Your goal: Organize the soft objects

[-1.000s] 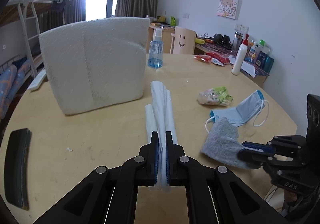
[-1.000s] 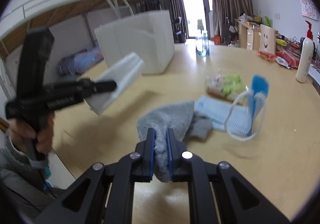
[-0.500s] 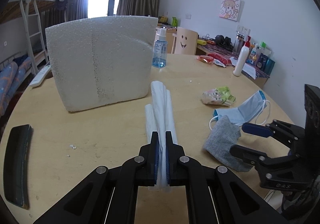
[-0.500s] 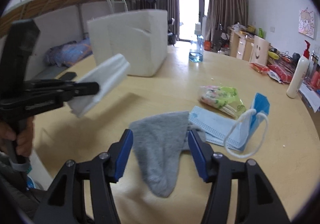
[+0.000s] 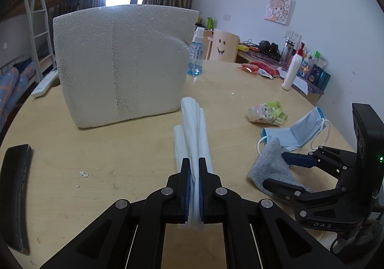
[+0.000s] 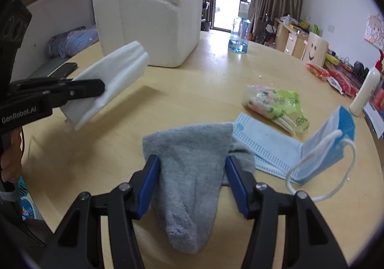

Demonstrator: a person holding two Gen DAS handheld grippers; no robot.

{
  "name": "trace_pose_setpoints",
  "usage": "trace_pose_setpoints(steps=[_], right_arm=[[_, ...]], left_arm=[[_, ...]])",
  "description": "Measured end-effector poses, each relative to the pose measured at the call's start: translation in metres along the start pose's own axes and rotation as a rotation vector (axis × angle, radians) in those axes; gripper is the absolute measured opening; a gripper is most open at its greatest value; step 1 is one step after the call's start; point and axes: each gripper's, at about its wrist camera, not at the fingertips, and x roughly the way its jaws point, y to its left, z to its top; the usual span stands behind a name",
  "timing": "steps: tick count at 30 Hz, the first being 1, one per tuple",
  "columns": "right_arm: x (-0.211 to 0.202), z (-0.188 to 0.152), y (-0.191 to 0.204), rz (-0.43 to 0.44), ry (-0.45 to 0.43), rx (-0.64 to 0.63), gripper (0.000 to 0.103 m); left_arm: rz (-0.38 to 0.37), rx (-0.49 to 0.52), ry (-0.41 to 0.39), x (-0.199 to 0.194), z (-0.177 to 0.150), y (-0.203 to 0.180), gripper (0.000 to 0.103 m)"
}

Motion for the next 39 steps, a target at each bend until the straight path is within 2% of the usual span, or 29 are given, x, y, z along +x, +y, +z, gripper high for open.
trace_pose_setpoints(steps=[1,2,3,6,12,15,28,35,39], right_arm=[[0.000,-0.001,0.001,-0.006,-0.001,-0.010,0.059],[0.000,-0.002,0.002,-0.007,-0.002,-0.010,0.048],[-0.001,-0.002,0.002,-0.009,-0.001,-0.011,0.033],[-0.004,-0.003,0.002,-0.023,0.001,-0.018,0.018],[-0.022,-0.003,0.003,0.000,-0.037,-0.022,0.017],[-0.044,0.001,-0.002,0.029,-0.101,-0.003,0.017],[-0.111,0.023,-0.015,0.026,-0.330,0.057,0.017],[-0.132,0.032,-0.022,0.011,-0.400,0.085,0.018],[-0.126,0.033,-0.034,-0.005,-0.391,0.094,0.017]], left_arm=[[-0.002,-0.001,0.000,0.000,0.000,0.001,0.006],[-0.002,-0.001,-0.001,-0.001,0.000,0.001,0.006],[0.001,-0.002,-0.004,-0.002,0.000,0.001,0.006],[0.004,-0.004,-0.010,-0.004,0.001,0.002,0.006],[0.010,0.007,-0.033,-0.013,0.004,-0.001,0.006],[0.015,0.020,-0.054,-0.021,0.007,-0.005,0.006],[0.046,0.055,-0.124,-0.045,0.015,-0.013,0.006],[0.044,0.056,-0.140,-0.052,0.015,-0.015,0.006],[0.046,0.059,-0.145,-0.055,0.015,-0.016,0.006]])
